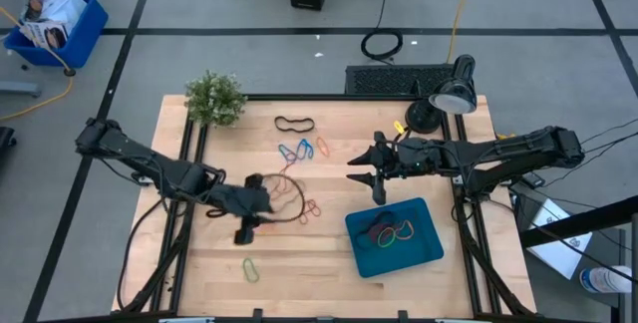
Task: Pick and place rubber bands into bin
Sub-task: Put the green rubber band into the blue bin
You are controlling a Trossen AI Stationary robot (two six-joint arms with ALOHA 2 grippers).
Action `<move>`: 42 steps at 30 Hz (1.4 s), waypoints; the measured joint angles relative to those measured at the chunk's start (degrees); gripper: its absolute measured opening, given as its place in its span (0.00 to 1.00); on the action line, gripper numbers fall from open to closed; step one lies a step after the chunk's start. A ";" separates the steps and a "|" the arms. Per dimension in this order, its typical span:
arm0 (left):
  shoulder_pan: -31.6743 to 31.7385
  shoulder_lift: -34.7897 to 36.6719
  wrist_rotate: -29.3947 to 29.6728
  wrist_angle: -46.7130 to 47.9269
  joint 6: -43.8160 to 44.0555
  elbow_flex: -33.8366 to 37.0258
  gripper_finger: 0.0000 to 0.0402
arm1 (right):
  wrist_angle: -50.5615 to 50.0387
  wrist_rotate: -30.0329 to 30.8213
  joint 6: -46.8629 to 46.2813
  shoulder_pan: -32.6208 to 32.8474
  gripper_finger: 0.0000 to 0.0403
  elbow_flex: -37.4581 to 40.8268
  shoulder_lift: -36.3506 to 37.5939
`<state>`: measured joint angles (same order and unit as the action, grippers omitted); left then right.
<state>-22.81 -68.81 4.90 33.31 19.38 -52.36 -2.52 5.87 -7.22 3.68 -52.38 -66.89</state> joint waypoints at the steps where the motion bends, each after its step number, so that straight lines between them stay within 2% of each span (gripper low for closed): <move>1: -1.11 -0.22 0.00 2.30 1.63 0.00 0.31 | 0.01 0.00 0.00 0.00 0.40 0.00 0.00; 5: -6.22 -2.14 0.01 8.56 7.77 0.00 0.31 | 0.07 0.02 0.18 0.00 0.39 0.06 0.00; 11: -14.69 -7.40 -0.21 8.22 13.33 -0.04 0.31 | 0.91 0.04 0.50 0.00 0.40 1.75 0.02; 16: -18.58 -13.45 0.64 7.81 19.87 -0.02 0.31 | 0.94 0.04 0.46 0.00 0.39 3.19 0.00; 21: -19.34 -18.67 -0.67 6.49 23.24 -0.02 0.31 | 1.38 0.04 0.44 0.00 0.40 3.30 0.00; 27: -19.34 -23.30 -1.73 4.36 23.16 -0.02 0.31 | 2.07 -0.04 0.44 0.09 0.40 3.30 0.00; 36: -19.73 -26.96 -4.87 2.00 22.54 -0.02 0.31 | 2.27 -0.11 0.42 0.20 0.40 3.32 0.00; 42: -20.06 -29.14 -4.74 2.33 22.42 -0.28 0.31 | 2.27 -0.11 0.42 0.17 0.39 3.32 0.00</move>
<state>-42.87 -97.95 0.16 35.63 41.80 -52.64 -0.25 5.76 -6.81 3.86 -49.06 -66.89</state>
